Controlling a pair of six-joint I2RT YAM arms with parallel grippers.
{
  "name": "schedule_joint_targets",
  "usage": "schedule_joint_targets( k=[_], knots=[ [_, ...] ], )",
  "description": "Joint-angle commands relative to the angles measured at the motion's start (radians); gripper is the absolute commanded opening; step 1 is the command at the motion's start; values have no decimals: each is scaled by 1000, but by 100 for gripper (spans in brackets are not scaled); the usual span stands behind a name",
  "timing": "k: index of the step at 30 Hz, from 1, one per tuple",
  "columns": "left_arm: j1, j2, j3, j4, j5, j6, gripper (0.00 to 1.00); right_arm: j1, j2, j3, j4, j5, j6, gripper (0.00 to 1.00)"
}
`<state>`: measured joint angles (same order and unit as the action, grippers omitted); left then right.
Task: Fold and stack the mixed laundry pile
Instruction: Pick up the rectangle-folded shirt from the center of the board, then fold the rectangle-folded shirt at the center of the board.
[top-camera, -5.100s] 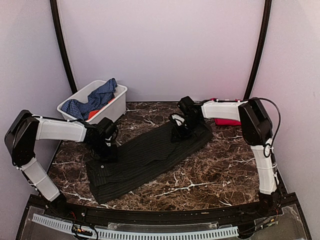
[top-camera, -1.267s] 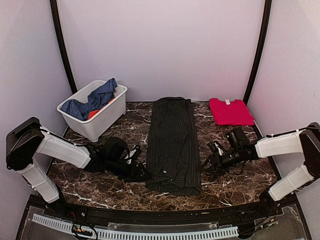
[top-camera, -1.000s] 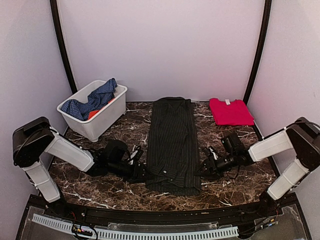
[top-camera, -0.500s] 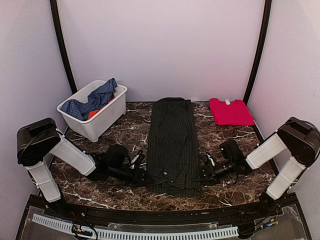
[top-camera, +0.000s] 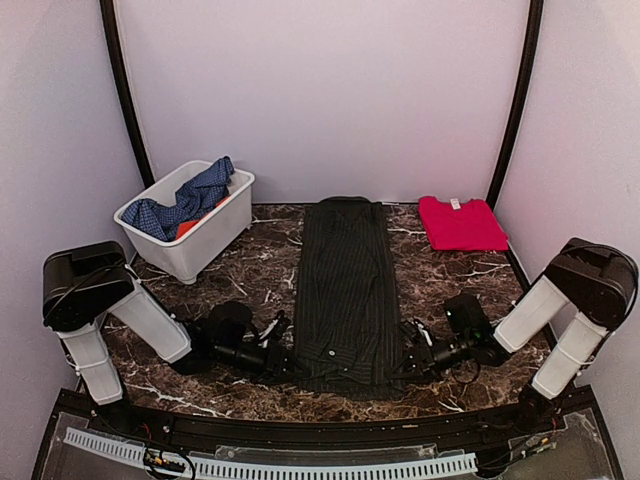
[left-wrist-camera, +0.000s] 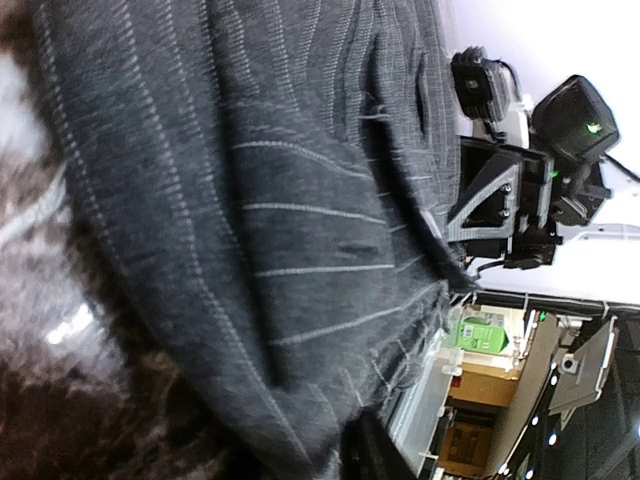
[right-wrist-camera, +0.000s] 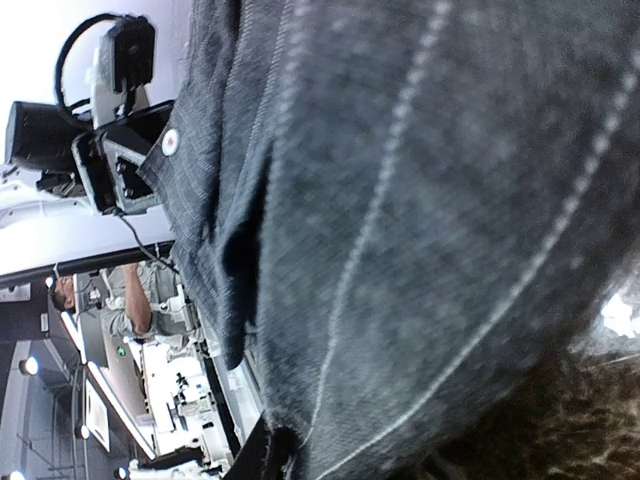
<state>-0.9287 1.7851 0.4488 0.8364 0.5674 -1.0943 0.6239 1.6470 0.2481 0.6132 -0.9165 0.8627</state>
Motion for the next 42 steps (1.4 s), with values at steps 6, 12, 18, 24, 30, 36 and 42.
schedule_joint_targets(
  k=[6, 12, 18, 24, 30, 36, 42],
  knots=[
    [-87, -58, 55, -173, -42, 92, 0, 137, -122, 57, -221, 180, 9, 0],
    [-102, -227, 92, -338, -106, 186, 0, 174, -376, 143, -504, 305, -52, 0],
    [-96, -308, 247, -596, -182, 341, 0, 169, -479, 292, -724, 394, -158, 0],
    [6, -265, 355, -591, -153, 403, 0, 109, -380, 432, -746, 420, -272, 0],
    [127, -178, 453, -572, -98, 460, 0, -10, -264, 567, -722, 392, -389, 0],
    [228, -45, 620, -600, -61, 535, 0, -137, -91, 736, -702, 338, -486, 0],
    [338, 137, 811, -624, -61, 566, 0, -221, 149, 934, -661, 269, -520, 0]
  ],
)
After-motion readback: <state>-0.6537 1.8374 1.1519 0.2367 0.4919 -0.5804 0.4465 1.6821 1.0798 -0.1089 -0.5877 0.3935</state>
